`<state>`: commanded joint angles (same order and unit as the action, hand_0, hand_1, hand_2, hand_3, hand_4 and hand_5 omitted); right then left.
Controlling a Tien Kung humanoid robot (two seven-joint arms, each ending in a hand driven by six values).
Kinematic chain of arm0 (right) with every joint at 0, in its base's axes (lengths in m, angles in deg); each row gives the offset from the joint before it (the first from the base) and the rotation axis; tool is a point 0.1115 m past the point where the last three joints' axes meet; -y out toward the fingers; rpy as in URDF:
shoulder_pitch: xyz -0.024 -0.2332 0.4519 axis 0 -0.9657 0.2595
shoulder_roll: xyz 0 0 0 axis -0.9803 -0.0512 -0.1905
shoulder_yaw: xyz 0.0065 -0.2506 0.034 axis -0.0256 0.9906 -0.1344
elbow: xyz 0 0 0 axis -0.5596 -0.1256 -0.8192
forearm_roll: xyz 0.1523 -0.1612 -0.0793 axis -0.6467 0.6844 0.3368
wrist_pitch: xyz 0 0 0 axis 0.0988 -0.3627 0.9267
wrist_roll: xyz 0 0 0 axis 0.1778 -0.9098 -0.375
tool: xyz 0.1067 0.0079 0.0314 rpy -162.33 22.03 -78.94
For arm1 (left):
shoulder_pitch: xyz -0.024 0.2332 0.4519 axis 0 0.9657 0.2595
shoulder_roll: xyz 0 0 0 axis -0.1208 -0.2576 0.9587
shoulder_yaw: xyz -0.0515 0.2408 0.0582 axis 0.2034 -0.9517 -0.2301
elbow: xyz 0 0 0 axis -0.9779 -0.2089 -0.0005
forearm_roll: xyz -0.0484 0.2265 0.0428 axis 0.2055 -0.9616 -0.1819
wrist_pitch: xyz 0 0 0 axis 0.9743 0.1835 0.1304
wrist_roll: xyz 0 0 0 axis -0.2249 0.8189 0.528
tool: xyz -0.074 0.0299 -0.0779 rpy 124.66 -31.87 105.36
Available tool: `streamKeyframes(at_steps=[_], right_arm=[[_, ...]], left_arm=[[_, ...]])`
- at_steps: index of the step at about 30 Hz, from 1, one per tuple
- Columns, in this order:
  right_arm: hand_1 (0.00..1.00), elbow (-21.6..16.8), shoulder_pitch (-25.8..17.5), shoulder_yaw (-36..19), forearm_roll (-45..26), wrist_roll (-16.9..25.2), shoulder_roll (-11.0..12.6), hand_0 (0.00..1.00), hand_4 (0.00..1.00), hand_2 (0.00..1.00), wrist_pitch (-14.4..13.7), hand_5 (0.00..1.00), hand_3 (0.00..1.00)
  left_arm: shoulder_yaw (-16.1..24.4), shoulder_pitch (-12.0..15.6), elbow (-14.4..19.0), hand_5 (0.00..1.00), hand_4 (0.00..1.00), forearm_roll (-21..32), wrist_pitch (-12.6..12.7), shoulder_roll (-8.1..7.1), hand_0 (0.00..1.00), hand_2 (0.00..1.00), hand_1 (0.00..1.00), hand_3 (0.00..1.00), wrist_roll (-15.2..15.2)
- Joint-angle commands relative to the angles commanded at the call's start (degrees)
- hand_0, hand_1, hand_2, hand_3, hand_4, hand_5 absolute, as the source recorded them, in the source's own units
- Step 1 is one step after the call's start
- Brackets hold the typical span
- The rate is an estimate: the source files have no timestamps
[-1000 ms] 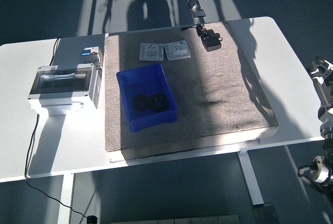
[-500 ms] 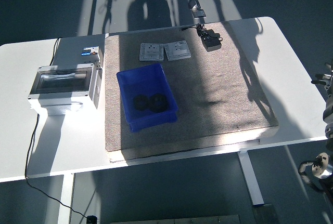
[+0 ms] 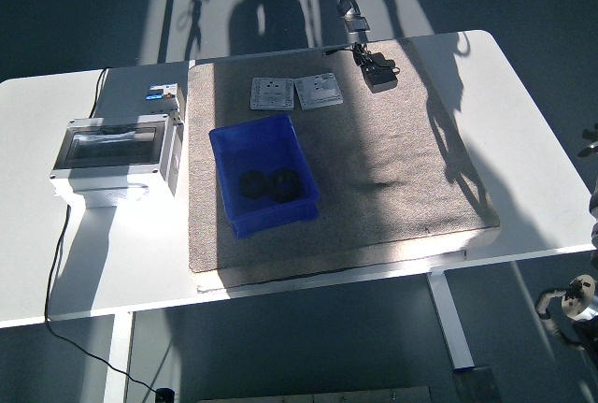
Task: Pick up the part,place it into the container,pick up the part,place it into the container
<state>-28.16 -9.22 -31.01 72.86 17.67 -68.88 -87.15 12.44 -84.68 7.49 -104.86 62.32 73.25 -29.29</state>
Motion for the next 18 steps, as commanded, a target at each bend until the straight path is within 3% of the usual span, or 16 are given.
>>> streamKeyframes(at_steps=[3, 4, 8, 10, 15, 16, 18], right_arm=[[0.109, -0.12, -0.16, -0.55, -3.56, 0.07, 0.00, 0.608, 0.997, 0.224, -0.28, 0.744, 0.281], [0.078, -0.22, -0.18, -0.71, -4.51, 0.07, 0.00, 0.492, 0.993, 0.191, -0.29, 0.777, 0.244], [0.078, -0.57, -0.06, -0.95, -7.10, 0.07, 0.09, 0.492, 0.993, 0.191, -0.10, 0.777, 0.244], [0.063, -0.74, 0.04, -0.85, -7.52, 0.07, 0.15, 0.433, 0.984, 0.175, 0.00, 0.789, 0.232], [0.063, -2.12, 0.67, 0.24, -7.26, 0.07, 0.34, 0.433, 0.984, 0.175, 0.57, 0.789, 0.232], [0.056, -2.48, 0.78, 0.48, -7.15, 0.07, 0.35, 0.342, 0.964, 0.178, 0.71, 0.794, 0.230], [0.056, -3.34, 1.00, 0.98, -6.78, 0.07, 0.41, 0.342, 0.964, 0.178, 0.95, 0.794, 0.230]], left_arm=[[-0.81, 0.04, 0.00, 0.998, 0.960, 1.58, -0.17, -0.10, 0.695, 0.740, 0.711, 0.664, 0.35], [-1.24, 0.08, 0.00, 0.998, 0.965, 2.42, -0.04, -0.05, 0.698, 0.744, 0.717, 0.668, 0.44], [-2.95, 0.13, 0.00, 0.998, 0.965, 5.84, 1.14, 0.40, 0.698, 0.744, 0.717, 0.668, 0.75], [-3.39, 0.09, 0.00, 0.998, 0.960, 6.55, 1.56, 0.53, 0.697, 0.748, 0.716, 0.692, 0.71], [-3.95, -0.11, 0.00, 0.998, 0.960, 7.34, 2.44, 1.01, 0.697, 0.748, 0.716, 0.692, 0.64], [-3.99, -0.12, 0.00, 0.998, 0.953, 7.40, 2.53, 1.08, 0.698, 0.747, 0.718, 0.701, 0.63], [-4.02, -0.17, 0.00, 0.998, 0.953, 7.43, 2.65, 1.24, 0.698, 0.747, 0.718, 0.701, 0.62]])
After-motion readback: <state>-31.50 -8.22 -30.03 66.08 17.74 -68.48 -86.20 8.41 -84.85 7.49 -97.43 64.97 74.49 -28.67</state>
